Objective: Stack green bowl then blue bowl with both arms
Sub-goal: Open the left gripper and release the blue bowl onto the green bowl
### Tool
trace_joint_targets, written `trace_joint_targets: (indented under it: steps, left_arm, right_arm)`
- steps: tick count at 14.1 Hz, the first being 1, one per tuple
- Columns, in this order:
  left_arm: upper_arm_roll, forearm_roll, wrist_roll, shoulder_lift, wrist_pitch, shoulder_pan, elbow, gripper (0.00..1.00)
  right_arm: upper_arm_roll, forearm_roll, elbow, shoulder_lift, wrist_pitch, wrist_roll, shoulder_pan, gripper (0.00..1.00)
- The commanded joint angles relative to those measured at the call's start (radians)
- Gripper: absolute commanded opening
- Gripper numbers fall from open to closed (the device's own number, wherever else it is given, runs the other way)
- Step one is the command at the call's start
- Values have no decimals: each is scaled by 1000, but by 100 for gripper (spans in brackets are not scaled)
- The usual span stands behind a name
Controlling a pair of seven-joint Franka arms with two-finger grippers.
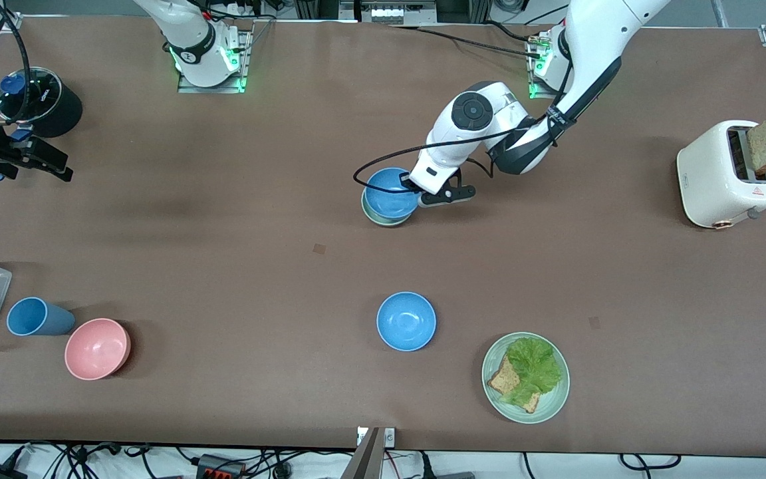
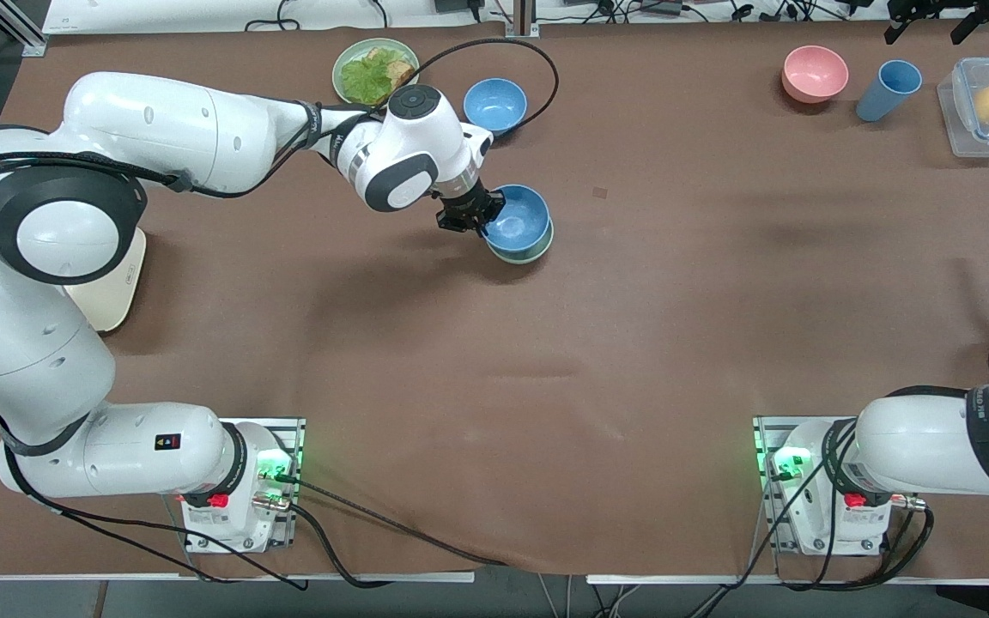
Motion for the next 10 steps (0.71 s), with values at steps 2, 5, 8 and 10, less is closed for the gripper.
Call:
trace_joint_targets:
  steps: [2,5,8,10]
  left_arm:
    - [9,37,-27,24,-3,-15,38,6]
    - [12,37,-29,34,-4,-13,47,15]
    - [12,37,-31,34,-6,-12,53,18]
    - [12,37,-31,33,-52,-10,76,20]
  right_arm:
    - [6,2,-2,-9,3,-19,-13,100]
    - [6,2,-2,-9,3,-19,-13,100]
    - [6,2,-2,-8,3,-19,-14,100]
    - [6,2,-2,-8,3,-19,-14,100]
